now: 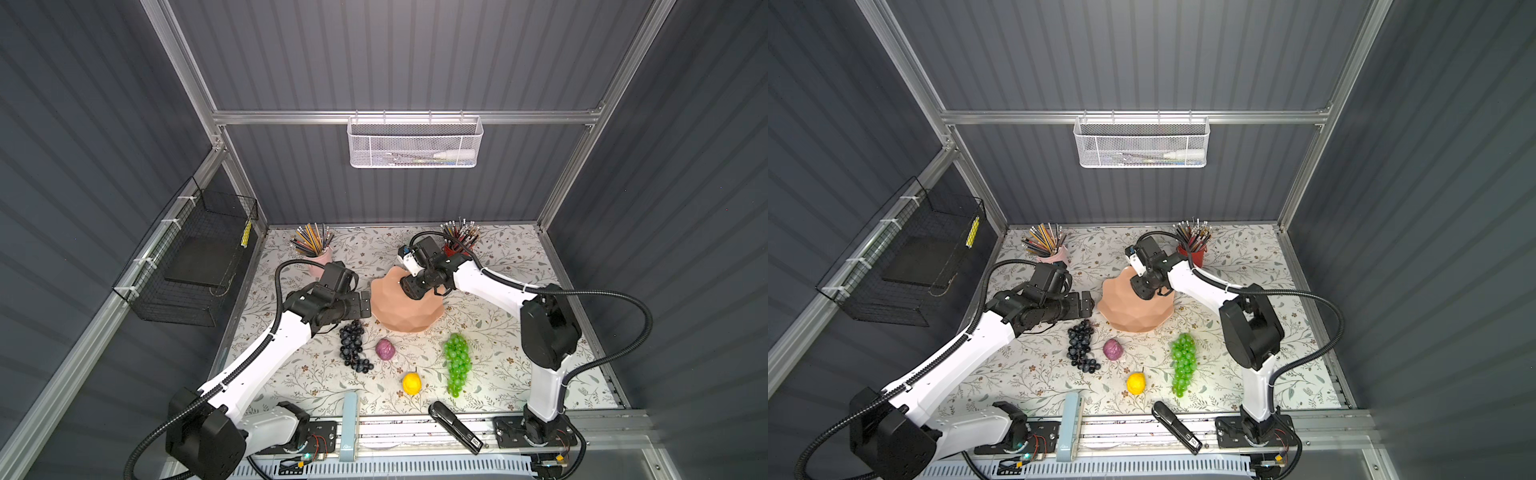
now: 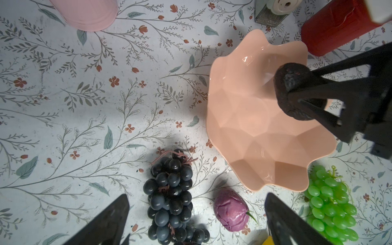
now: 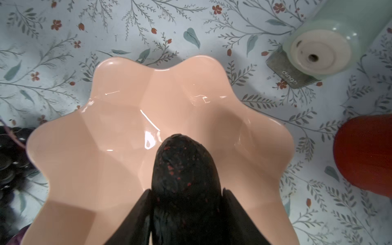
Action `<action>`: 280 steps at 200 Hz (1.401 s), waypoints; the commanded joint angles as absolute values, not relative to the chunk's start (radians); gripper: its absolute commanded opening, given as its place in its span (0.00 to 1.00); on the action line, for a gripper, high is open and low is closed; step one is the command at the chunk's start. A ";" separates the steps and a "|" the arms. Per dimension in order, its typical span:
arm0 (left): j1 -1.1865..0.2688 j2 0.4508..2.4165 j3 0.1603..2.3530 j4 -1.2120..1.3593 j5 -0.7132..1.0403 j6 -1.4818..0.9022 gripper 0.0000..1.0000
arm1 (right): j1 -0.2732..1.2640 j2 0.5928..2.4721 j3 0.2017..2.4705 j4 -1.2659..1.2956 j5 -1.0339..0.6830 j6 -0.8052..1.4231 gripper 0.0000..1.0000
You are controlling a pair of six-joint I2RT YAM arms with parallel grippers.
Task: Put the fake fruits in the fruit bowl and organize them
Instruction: 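Lower the avocado into the pink bowl and open the right gripper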
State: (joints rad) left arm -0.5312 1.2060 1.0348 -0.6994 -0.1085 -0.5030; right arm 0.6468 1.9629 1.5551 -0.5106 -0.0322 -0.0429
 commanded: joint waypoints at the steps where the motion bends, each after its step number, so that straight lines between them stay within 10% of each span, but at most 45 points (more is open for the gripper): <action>1: -0.531 1.188 1.025 -0.733 -0.112 -0.517 0.99 | 0.646 1.989 1.618 -0.540 -0.023 -0.073 0.44; 166: -0.531 1.254 1.136 -0.784 -0.079 -0.466 1.00 | 0.654 2.132 1.649 -0.551 0.033 -0.113 0.62; 213: -0.531 1.305 1.198 -0.853 0.001 -0.438 1.00 | 0.694 2.044 1.644 -0.565 0.059 -0.135 0.85; 280: -0.565 1.383 1.183 -0.899 0.148 -0.425 0.87 | 0.718 1.733 1.488 -0.550 0.103 -0.069 0.84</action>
State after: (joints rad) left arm -0.5365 1.3529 1.1774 -0.8516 0.0700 -0.4442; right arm 0.7200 1.8698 1.5845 -0.5583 0.0757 -0.1120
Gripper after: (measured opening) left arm 0.896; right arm 0.848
